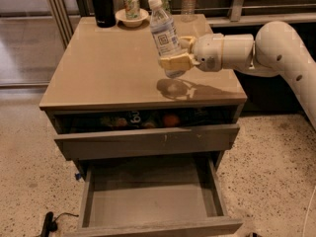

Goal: Pick blue plastic bottle from middle drawer and place on counter

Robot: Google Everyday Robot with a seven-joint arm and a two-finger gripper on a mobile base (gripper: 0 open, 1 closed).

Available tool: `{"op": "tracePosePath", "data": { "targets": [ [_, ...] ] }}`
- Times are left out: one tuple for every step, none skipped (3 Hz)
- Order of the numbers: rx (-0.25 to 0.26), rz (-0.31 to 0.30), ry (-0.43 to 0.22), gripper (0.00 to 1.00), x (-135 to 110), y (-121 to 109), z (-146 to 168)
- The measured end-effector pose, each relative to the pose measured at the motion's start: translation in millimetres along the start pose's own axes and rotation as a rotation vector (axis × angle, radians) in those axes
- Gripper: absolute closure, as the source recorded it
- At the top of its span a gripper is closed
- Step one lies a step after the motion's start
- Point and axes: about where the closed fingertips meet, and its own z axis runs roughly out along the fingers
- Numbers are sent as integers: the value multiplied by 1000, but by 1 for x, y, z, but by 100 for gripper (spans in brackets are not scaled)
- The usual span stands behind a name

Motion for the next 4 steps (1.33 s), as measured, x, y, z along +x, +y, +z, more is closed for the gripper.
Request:
{"op": "tracePosePath", "data": {
  "targets": [
    [16,-9,-117,100,0,1,4],
    [19,-16,-191,100,1,2,5],
    [17,-15,-185,100,2,2,6],
    [44,-26,-163,100,7,-9,-5]
  ]
}}
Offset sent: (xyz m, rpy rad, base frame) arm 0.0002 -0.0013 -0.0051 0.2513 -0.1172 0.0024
